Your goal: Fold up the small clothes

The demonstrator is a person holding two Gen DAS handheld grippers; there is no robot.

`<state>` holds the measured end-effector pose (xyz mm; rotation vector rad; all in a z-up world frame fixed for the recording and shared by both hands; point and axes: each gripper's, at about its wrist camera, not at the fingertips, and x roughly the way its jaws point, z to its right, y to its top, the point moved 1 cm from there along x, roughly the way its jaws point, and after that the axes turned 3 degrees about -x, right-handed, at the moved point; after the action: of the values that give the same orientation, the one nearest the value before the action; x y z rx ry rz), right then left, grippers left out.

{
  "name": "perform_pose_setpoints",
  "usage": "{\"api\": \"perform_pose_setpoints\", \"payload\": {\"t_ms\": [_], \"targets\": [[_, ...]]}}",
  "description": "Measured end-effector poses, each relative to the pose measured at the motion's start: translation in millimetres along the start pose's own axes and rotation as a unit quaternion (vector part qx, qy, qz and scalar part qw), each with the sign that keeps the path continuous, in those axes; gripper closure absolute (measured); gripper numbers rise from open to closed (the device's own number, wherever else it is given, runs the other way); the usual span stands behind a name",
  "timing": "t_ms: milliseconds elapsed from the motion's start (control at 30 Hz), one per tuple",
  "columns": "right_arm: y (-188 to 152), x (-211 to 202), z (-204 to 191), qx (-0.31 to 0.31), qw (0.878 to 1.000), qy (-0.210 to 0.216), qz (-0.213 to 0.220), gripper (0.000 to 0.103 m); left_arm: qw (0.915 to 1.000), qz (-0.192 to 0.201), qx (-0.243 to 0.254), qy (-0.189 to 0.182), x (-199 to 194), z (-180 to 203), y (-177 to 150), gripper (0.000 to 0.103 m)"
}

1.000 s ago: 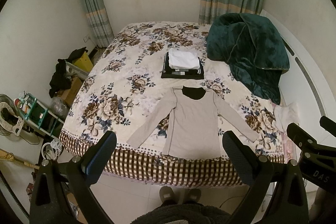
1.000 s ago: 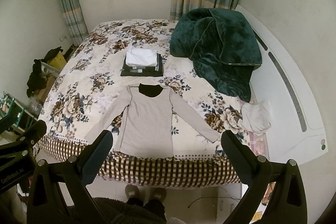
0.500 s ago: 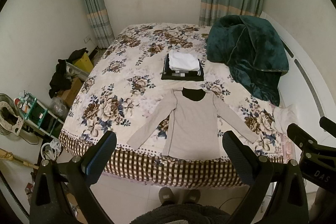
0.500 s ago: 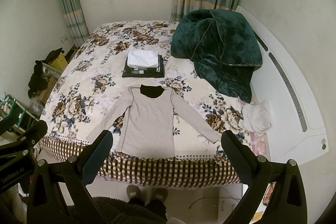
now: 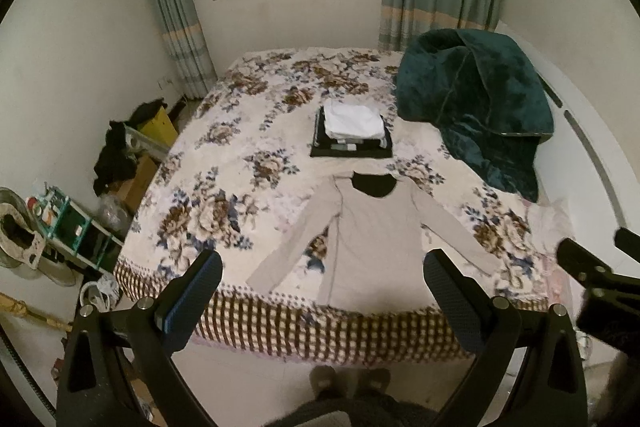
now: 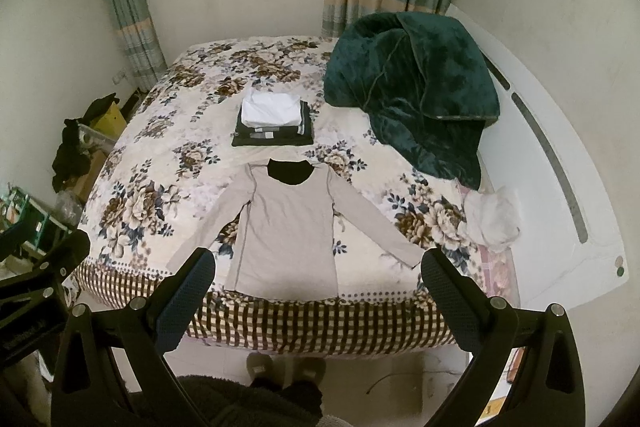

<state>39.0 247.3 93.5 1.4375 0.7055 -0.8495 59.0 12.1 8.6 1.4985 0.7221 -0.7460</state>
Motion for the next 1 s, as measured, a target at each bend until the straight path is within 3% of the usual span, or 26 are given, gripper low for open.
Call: {"api": "perform_pose_setpoints", "payload": {"t_ms": [133, 233, 400, 567, 700, 833, 1000], "targets": [[2.3, 32.0, 10.8, 0.044, 0.999, -0.011, -0.022, 0.000, 0.9996, 0.001, 0.024, 0.017, 50.8, 4.1, 1.6, 0.000], [-2.9, 76.8, 36.9, 0.102, 0.993, -0.029, -0.047, 0.000, 0.9985, -0.019, 0.044, 0.025, 111.0, 17.3, 1.1, 0.000], [-46.6, 176.6, 115.9, 0.226, 0.967, -0.061, -0.104, 0.000, 0.9956, -0.068, 0.051, 0.040, 203.0, 40.2, -15.9, 0.000], [-122.4, 302.6, 217.0, 0.372, 0.912, -0.047, -0.167, 0.000, 0.9883, -0.120, 0.053, 0.078, 294.3, 66.3, -39.1, 0.000], [-189.7, 416.0, 292.7, 0.471, 0.861, -0.031, -0.190, 0.012, 0.9791, -0.170, 0.041, 0.103, 375.5, 78.5, -60.2, 0.000], [-231.7, 522.2, 337.3, 0.551, 0.814, -0.003, -0.184, 0.018, 0.9685, -0.212, 0.031, 0.126, 448.8, 86.5, -84.2, 0.000], [-266.1, 642.4, 360.6, 0.610, 0.767, 0.034, -0.196, 0.018, 0.9518, -0.269, -0.002, 0.147, 525.2, 83.4, -120.8, 0.000]]}}
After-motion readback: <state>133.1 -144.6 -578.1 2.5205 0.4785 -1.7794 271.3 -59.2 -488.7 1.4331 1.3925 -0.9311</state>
